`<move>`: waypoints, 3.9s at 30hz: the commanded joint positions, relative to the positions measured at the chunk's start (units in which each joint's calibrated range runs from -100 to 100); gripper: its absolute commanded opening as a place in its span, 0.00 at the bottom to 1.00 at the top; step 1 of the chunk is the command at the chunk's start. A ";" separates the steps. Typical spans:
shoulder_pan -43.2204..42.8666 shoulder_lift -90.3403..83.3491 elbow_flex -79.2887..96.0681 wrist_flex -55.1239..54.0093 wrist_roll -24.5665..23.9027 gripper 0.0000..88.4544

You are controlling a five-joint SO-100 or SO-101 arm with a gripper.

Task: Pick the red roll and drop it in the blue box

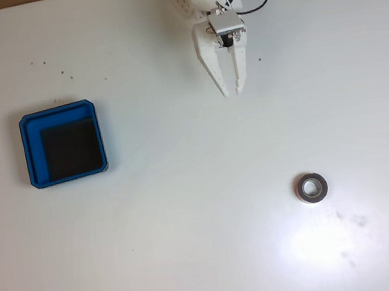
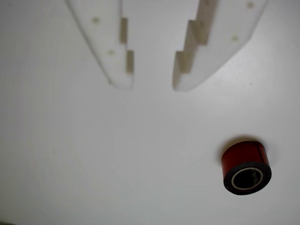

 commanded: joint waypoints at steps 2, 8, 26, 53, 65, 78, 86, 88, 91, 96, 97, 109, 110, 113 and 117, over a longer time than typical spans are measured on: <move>0.39 -0.35 0.81 -0.47 0.21 0.02; 0.39 -0.35 0.81 -0.47 0.21 0.02; 0.39 -0.35 0.81 -0.47 0.21 0.02; 0.59 -0.35 0.81 -0.47 0.21 0.02; -18.37 -0.35 0.90 -0.47 -0.14 0.02; -20.52 -0.35 0.81 -0.47 -0.23 0.02; -19.05 0.90 -2.79 -0.55 -0.58 0.02; -16.61 4.58 -5.84 -0.55 -1.20 0.02; -12.51 13.69 -12.40 -0.55 -2.25 0.02; -10.94 27.49 -27.05 -0.55 -2.33 0.02; -10.94 30.33 -30.10 -0.55 -2.07 0.02; -11.72 66.70 -63.16 -0.39 -1.63 0.02; -11.72 69.29 -65.14 -0.39 -1.63 0.02; -11.82 75.48 -71.25 0.27 -1.46 0.02; -12.80 82.84 -82.03 6.62 -1.46 0.02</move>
